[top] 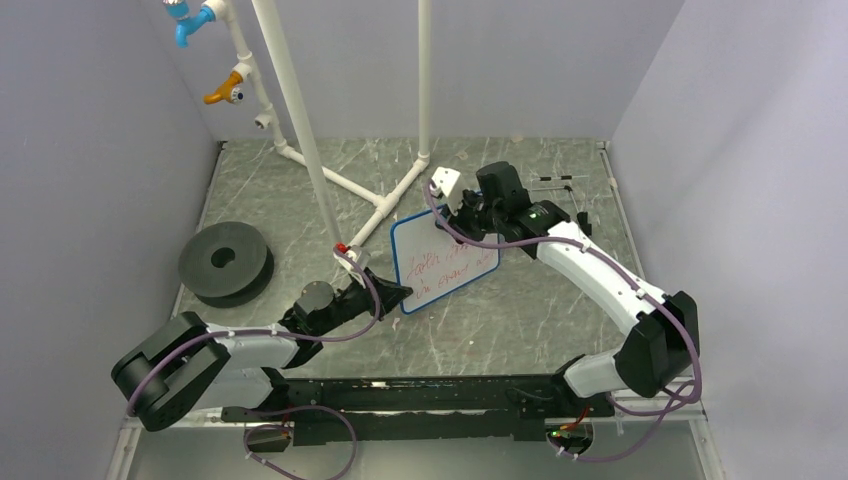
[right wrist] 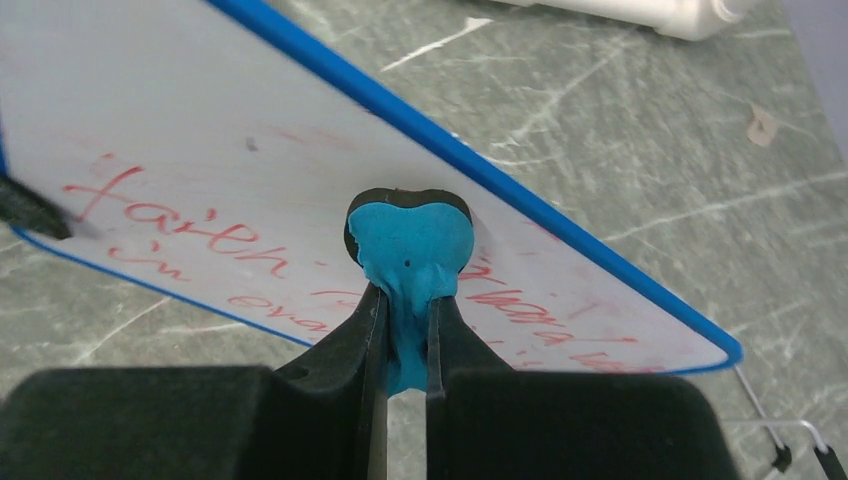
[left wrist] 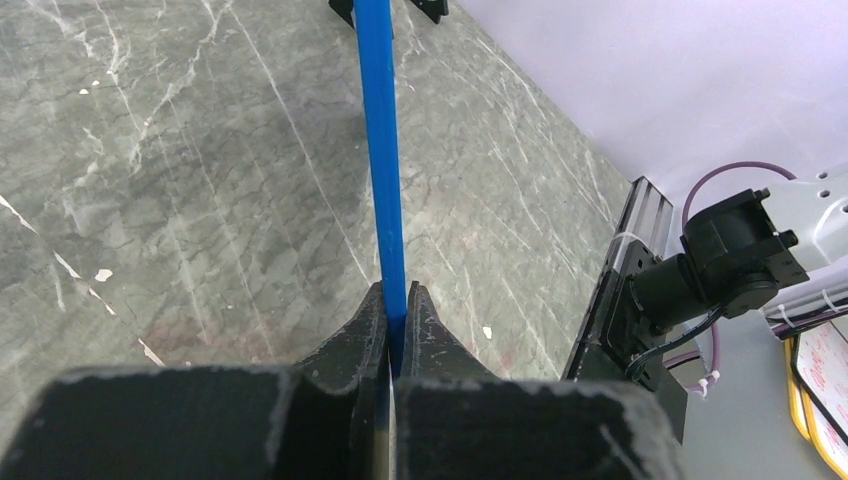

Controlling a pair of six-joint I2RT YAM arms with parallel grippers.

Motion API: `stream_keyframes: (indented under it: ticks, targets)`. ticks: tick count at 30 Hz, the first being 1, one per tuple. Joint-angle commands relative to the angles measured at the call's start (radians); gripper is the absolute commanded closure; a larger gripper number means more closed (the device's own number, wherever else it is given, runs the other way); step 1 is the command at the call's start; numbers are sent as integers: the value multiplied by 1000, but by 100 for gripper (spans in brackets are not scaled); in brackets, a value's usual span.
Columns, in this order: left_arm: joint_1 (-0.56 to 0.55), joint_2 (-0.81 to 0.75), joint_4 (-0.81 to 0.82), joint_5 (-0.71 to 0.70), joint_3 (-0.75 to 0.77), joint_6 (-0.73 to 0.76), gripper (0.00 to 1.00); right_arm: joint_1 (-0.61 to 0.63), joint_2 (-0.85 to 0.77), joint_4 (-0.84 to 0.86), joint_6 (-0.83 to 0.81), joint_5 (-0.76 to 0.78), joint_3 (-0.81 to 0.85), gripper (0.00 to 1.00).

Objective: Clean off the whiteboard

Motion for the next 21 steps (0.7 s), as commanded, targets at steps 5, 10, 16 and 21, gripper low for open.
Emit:
stream_keyframes:
  ticks: [5,10,16,21]
  targets:
    - [-19,-31,76,131,10,23,100,-67,8,154,52,219,-24,100]
    - [-20,-62,49,118,0,32,100,-74,-10,131,1,199,-70,100]
    - [-17,-62,51,126,1,30,100,-16,-42,18,-101,-58,-77,100]
    - [-19,-37,63,138,9,23,100,6,-27,-32,-95,-157,20,100]
